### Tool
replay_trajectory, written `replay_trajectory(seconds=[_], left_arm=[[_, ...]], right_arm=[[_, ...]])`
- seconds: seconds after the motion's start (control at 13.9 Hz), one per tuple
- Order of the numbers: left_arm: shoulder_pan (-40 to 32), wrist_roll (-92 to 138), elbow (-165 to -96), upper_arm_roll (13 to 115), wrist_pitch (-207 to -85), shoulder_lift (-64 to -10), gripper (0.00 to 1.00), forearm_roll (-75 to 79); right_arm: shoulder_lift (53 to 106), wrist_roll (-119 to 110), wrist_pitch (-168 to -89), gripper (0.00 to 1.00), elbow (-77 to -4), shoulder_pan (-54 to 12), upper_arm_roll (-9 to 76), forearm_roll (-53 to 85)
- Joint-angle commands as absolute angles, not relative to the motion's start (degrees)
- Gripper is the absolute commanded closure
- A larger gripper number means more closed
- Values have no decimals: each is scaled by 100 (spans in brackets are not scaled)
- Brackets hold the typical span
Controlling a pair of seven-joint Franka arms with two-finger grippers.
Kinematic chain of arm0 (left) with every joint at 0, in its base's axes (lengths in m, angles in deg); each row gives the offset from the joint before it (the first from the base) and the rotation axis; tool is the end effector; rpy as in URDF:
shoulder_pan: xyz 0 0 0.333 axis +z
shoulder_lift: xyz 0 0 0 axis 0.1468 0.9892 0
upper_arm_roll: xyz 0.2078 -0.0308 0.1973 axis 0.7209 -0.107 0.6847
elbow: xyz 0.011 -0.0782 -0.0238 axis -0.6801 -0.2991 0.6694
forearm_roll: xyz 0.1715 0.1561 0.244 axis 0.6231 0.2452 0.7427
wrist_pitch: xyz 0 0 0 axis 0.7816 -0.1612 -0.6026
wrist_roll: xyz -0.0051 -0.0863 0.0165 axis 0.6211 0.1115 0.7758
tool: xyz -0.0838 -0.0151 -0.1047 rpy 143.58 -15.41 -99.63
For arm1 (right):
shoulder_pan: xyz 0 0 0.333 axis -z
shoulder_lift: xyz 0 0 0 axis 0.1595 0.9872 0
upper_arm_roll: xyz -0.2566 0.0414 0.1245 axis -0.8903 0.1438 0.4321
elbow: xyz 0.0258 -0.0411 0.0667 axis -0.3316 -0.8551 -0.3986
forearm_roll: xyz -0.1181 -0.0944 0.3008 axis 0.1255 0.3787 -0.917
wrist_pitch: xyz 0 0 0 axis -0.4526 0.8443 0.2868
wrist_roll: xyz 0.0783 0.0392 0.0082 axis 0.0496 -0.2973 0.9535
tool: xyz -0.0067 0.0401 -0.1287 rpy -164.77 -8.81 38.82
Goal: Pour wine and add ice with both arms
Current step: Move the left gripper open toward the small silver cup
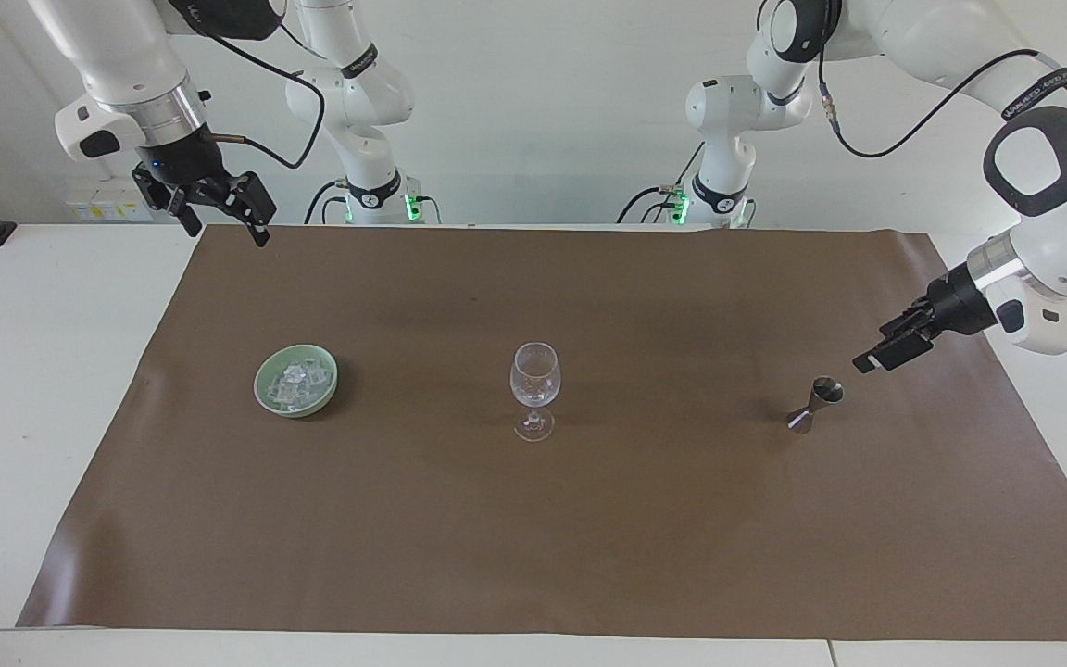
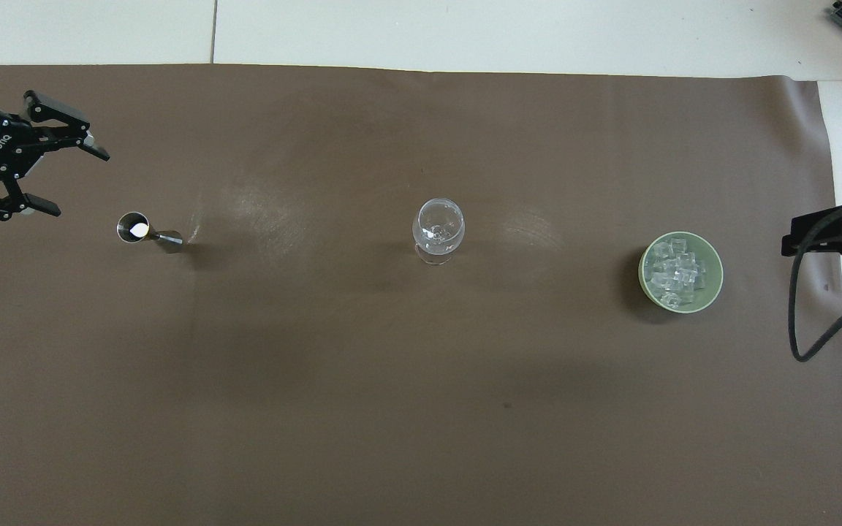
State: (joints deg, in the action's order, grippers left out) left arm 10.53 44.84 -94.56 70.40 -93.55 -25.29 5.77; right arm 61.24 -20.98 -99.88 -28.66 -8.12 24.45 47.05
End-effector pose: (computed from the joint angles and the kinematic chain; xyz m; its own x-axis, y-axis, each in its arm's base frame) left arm 0.5835 0.0003 0.4882 0.7123 0.6187 -0.3314 0.6921 -0.6977 0.1848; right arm 0.4781 -0.0251 0.5812 0.9809 -0.1943 0.0019 -0.1943 -0.9809 0.0047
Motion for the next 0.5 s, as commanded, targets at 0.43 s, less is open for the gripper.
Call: replay_trajectory(seconds=[0.43], left_arm=[[1652,5931,-9384,7135,-9535,-1797,0,-892]], right_arm=[[6000,-1939,-9978,0,-3004,-812,2456,4746]])
